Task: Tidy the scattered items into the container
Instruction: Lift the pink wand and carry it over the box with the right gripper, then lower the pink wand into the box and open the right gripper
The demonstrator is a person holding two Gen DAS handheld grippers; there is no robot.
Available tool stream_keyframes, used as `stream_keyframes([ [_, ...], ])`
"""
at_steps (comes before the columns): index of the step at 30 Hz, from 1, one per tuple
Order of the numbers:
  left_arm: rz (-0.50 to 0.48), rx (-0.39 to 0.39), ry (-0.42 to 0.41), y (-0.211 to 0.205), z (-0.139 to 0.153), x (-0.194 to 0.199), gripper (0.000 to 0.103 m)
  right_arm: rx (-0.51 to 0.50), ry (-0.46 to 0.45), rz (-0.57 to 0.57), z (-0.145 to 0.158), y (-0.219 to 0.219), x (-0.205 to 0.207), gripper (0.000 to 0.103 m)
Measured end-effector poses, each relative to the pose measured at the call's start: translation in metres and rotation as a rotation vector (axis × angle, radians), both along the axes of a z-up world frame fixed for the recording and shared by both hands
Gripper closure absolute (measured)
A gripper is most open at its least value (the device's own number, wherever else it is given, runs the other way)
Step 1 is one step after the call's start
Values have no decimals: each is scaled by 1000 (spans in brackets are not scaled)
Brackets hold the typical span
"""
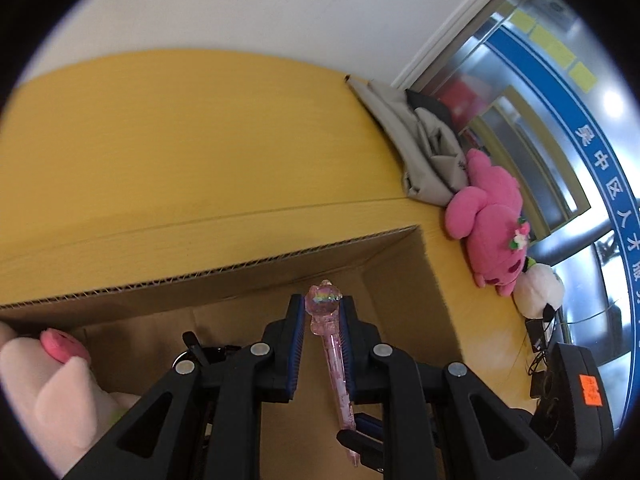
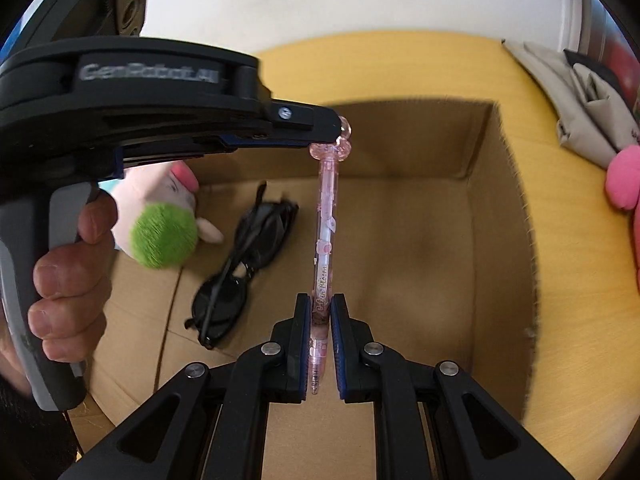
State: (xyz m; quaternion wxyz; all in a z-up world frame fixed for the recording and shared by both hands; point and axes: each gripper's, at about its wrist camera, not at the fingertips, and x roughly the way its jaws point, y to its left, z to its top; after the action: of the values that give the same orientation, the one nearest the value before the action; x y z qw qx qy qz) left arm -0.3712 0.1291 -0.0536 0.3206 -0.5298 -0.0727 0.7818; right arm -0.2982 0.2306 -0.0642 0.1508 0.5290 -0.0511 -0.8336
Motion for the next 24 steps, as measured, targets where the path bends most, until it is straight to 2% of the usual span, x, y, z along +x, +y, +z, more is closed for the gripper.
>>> stream_keyframes([
  [8,21,-50,-64,1,-34,-9,89,56,-57,-10,-18,-7,-5,92],
  [10,11,-82,-82,5,-43,-11,97,62,-60,-18,-21,-5,-5,92],
  [11,12,-99,-93,7,-47,-13,96,69,-62,-22,-21,-4,-5,92],
  [12,18,-77,-103,5,-50,-14,96,71,-65,-27,-22,-3,-6,92],
  [22,28,-67,-73,1,-46,-12,94,77,-64,-30,-27,5,-1,91],
  [24,23,-56,-47,1,-37,-8,85,84,-61,-37,-27,7,0,91],
])
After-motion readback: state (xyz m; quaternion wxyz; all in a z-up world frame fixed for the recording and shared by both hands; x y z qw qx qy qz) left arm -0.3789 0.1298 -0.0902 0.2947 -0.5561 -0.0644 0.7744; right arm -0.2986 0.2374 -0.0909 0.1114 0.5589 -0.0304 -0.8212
